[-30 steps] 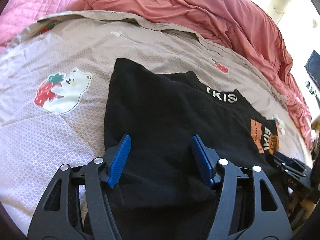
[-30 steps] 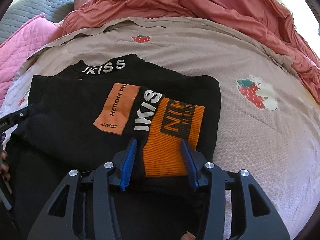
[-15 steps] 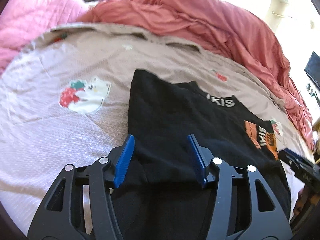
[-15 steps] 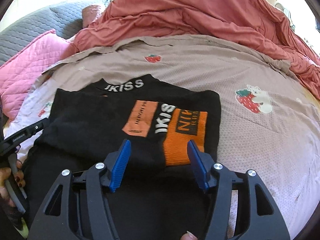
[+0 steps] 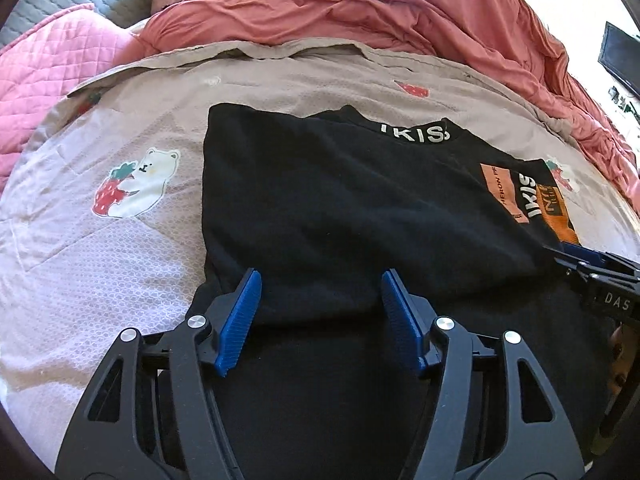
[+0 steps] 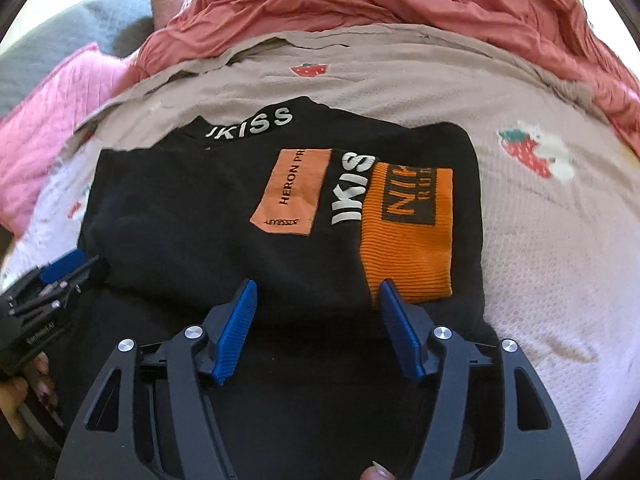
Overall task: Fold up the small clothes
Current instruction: 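Open the right tool and withdraw it from the folded shirt, then move both open tools toward the sweatshirt hem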
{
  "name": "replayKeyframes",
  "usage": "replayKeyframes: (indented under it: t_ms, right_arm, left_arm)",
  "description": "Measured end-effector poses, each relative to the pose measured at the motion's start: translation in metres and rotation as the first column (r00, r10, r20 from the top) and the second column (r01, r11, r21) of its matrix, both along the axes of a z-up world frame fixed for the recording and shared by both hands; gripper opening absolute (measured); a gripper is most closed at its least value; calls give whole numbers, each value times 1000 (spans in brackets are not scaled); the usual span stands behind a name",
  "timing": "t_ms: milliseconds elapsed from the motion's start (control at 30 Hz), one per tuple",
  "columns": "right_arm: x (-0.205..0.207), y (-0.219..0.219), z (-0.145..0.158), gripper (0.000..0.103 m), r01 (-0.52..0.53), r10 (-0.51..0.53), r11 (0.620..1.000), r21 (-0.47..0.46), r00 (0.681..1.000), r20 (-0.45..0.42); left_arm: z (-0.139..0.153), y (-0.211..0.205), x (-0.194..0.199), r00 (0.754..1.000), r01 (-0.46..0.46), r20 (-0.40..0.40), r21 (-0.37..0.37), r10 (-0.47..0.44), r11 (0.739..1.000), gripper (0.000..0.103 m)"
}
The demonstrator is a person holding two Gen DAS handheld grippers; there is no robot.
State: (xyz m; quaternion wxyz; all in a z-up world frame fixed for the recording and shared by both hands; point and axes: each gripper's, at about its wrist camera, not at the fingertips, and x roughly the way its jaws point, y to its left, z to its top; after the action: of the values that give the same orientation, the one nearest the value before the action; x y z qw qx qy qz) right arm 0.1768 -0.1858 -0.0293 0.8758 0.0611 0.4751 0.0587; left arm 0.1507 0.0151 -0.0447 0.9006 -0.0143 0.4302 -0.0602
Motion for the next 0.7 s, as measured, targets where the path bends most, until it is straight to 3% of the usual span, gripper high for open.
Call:
replayKeyframes:
  t_ms: [267, 500, 600, 700]
  right_arm:
    - [-17, -4, 14, 63, 15, -16, 1000, 26, 999, 40]
    - [-31, -6, 27, 70, 23, -24, 1000, 13, 997, 78]
    - [-37, -7, 32, 80, 29, -30, 1000, 6, 995, 97]
    - [-41, -7, 36, 80, 33, -33, 999, 4, 994, 108]
  left_arm:
    - [9, 11, -7, 999, -26, 37, -47, 28, 999, 55]
    - [19, 18, -18, 995, -54, 83, -64, 60, 996, 55]
    - [24, 21, -23, 992, -67, 102, -67, 73, 996, 59]
    - [28, 26, -30, 990, -78, 112, -78, 86, 994, 61]
